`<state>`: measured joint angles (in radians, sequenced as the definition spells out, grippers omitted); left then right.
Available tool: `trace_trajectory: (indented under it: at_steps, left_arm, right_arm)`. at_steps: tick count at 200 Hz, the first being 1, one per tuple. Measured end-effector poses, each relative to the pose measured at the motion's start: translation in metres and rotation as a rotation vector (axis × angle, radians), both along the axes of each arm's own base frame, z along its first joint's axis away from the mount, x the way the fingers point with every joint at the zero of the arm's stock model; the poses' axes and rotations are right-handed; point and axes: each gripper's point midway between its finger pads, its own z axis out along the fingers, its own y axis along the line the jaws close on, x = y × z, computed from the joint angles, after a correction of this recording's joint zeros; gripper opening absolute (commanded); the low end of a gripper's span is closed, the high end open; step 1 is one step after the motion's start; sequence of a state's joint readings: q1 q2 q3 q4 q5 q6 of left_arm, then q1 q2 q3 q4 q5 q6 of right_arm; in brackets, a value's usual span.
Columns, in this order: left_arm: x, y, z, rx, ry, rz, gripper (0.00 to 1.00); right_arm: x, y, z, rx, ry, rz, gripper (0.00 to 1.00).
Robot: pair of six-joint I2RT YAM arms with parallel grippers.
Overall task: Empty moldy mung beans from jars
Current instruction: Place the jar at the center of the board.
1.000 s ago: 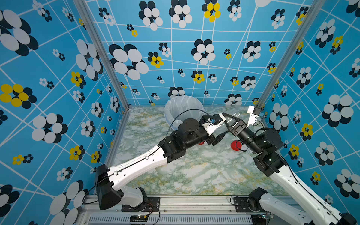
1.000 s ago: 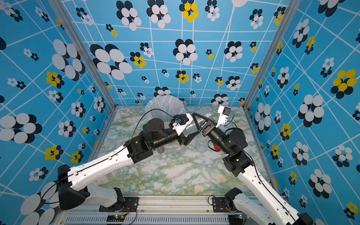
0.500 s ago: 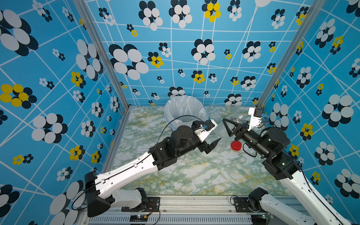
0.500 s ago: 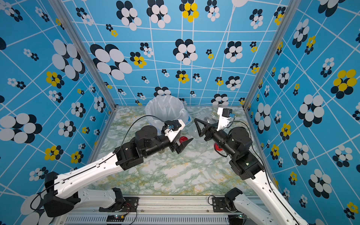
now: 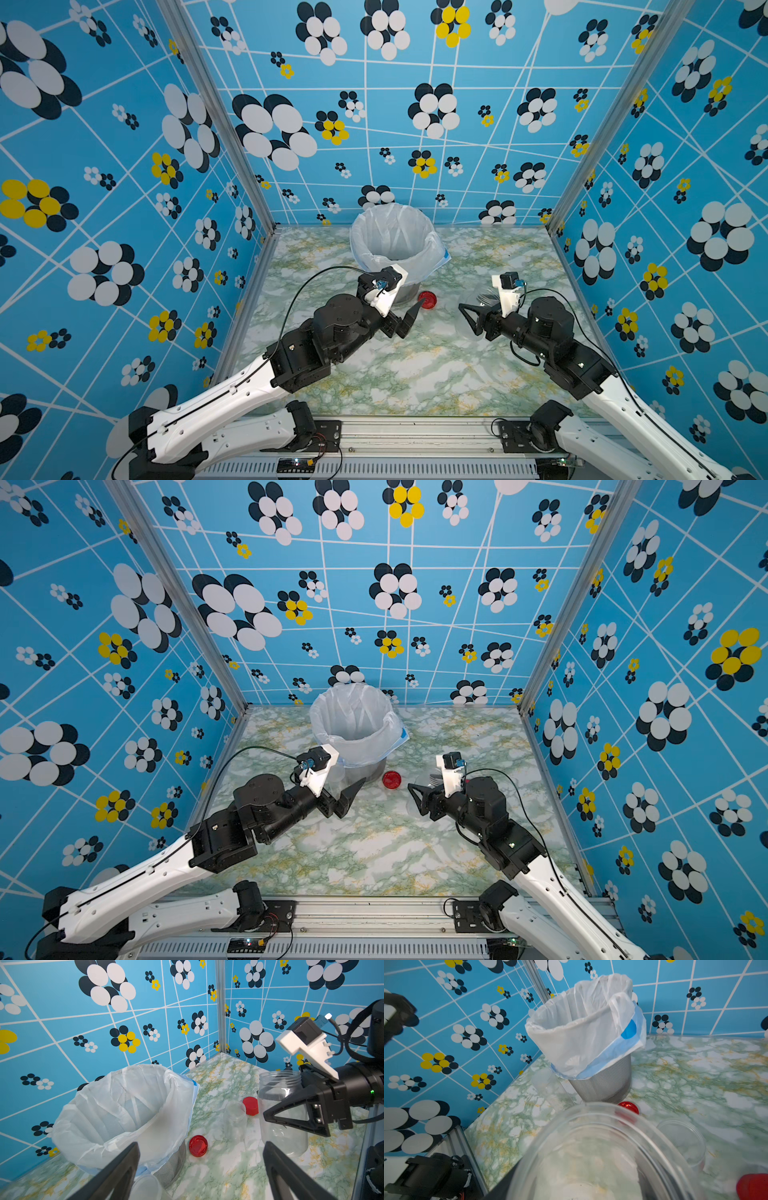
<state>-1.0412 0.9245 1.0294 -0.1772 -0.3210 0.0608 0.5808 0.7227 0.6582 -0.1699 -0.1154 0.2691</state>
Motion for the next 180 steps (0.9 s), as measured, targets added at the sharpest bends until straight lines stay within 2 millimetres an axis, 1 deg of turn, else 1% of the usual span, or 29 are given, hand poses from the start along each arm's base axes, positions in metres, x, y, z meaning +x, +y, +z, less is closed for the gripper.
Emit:
trace_trajectory:
  at_steps: [46, 65, 85, 124, 159, 180]
  left_arm:
    - [0.002, 0.000, -0.031, 0.045, 0.055, 0.015, 0.95]
    - [0.002, -0.001, -0.041, 0.050, 0.079, 0.018, 0.95]
    - [0.004, -0.003, -0.046, 0.052, 0.095, 0.022, 0.95]
    - [0.006, -0.010, -0.055, 0.049, 0.117, 0.018, 0.95]
    - [0.010, -0.020, -0.068, 0.066, 0.144, 0.014, 0.95]
    - [0.012, -0.025, -0.075, 0.079, 0.158, 0.009, 0.95]
  right_arm:
    - [0.003, -0.007, -0.080, -0.107, 0.105, -0.032, 0.58]
    - [0.005, -0.007, -0.106, -0.134, 0.143, -0.046, 0.58]
    - [0.009, -0.006, -0.118, -0.149, 0.150, -0.054, 0.60]
    - [0.015, -0.008, -0.126, -0.160, 0.092, -0.095, 0.61]
    - [0.022, -0.017, -0.152, -0.223, 0.123, -0.148, 0.62]
    - [0.026, -0.018, -0.163, -0.250, 0.136, -0.167, 0.63]
